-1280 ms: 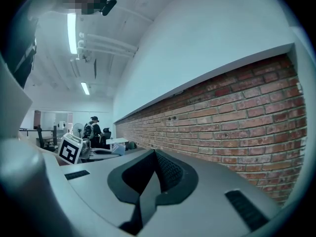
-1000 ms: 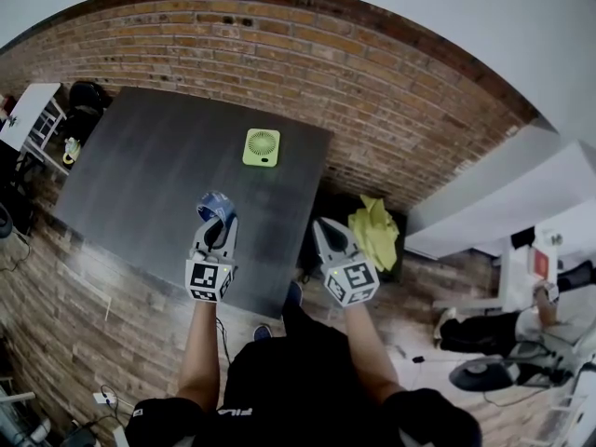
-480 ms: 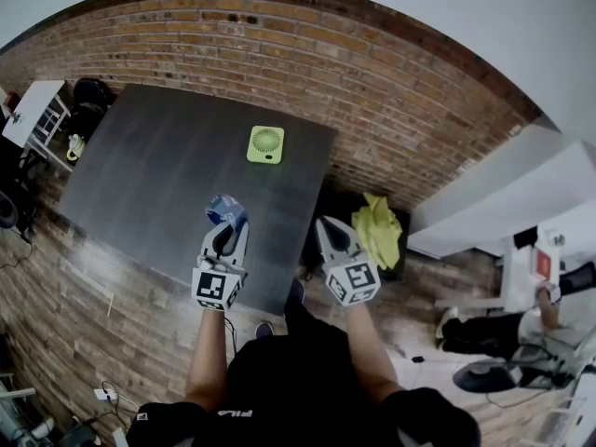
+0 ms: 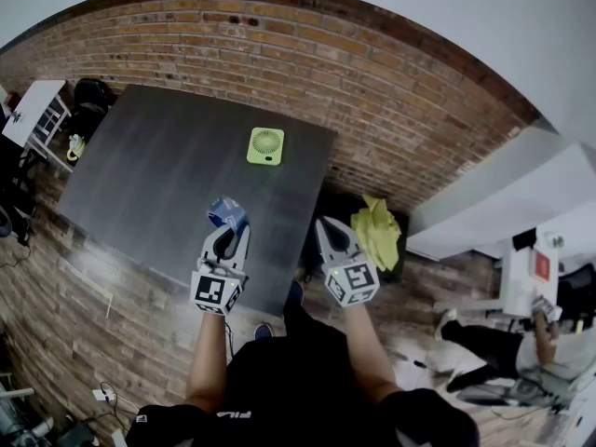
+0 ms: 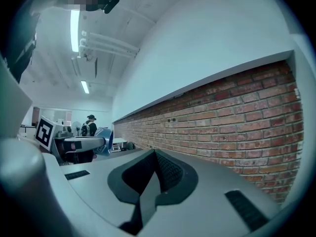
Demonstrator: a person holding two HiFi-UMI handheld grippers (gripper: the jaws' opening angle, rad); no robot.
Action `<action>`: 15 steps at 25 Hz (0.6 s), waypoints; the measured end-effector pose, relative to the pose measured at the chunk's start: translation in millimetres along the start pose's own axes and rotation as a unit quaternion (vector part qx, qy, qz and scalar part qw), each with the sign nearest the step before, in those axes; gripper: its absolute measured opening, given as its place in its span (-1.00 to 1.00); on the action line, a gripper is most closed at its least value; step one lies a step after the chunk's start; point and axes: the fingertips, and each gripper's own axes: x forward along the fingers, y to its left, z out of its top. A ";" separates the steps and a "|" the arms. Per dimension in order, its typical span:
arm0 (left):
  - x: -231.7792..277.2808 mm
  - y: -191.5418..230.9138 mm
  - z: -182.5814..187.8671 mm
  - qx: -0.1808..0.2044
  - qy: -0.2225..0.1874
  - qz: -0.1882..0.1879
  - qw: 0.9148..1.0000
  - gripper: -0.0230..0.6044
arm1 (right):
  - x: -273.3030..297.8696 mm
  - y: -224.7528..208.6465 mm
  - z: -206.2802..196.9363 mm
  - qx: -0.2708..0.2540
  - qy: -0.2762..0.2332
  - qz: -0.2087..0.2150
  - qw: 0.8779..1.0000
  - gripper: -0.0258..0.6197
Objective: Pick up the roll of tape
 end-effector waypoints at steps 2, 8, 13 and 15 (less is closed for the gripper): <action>-3.0 -0.8 1.5 -0.003 0.000 0.002 1.000 -0.78 | -1.2 2.0 1.4 0.000 -0.003 0.003 1.000 -0.90; -2.4 -2.8 2.9 -0.006 -0.002 -0.002 1.000 -0.78 | -2.9 5.8 1.1 -0.012 -0.003 0.010 1.000 -0.90; -2.0 -4.9 8.6 0.002 -0.012 -0.005 1.000 -0.78 | -4.6 10.6 2.6 -0.012 0.005 0.015 1.000 -0.90; -2.8 -6.0 8.4 0.001 -0.014 -0.007 1.000 -0.78 | -5.9 10.6 3.1 -0.019 0.000 0.015 1.000 -0.90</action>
